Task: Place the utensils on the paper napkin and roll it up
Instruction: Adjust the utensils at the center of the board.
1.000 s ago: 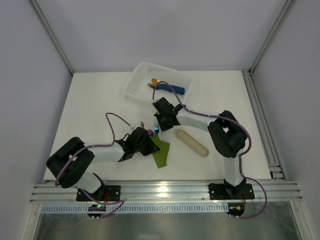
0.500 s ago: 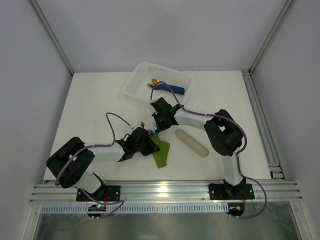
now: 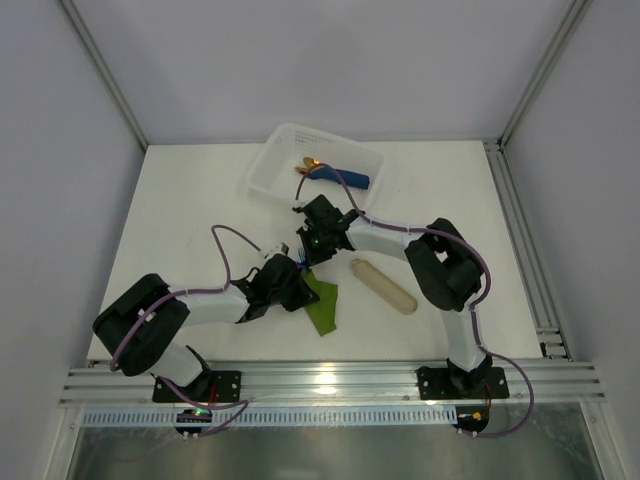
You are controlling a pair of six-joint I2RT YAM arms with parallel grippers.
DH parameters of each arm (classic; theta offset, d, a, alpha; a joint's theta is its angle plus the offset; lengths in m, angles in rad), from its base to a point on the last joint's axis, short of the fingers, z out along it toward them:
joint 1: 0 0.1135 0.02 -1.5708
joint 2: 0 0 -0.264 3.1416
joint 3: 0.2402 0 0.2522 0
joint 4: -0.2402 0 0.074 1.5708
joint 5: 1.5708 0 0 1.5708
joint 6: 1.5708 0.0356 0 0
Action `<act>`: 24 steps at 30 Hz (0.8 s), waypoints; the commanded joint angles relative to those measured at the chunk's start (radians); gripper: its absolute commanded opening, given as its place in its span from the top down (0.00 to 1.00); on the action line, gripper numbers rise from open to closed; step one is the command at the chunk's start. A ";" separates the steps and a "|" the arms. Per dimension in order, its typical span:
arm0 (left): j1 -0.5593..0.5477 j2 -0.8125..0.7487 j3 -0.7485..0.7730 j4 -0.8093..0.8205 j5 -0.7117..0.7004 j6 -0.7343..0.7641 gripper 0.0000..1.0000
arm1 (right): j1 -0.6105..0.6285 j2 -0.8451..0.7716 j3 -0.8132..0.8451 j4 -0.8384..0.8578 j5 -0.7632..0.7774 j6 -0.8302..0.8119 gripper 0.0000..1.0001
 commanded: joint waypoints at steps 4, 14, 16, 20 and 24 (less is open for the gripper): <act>-0.003 0.015 0.020 -0.031 -0.022 0.020 1.00 | 0.005 -0.098 -0.004 0.026 0.024 0.003 0.95; -0.003 0.004 0.022 -0.029 -0.022 0.025 1.00 | -0.009 -0.407 -0.229 -0.016 0.069 0.041 0.64; -0.003 0.004 0.025 -0.029 -0.022 0.028 1.00 | -0.009 -0.441 -0.293 -0.019 0.017 0.058 0.60; -0.003 0.003 0.028 -0.032 -0.022 0.030 1.00 | -0.009 -0.525 -0.431 0.025 -0.082 0.107 0.59; -0.003 0.007 0.029 -0.032 -0.022 0.031 1.00 | -0.009 -0.600 -0.572 0.090 -0.165 0.144 0.59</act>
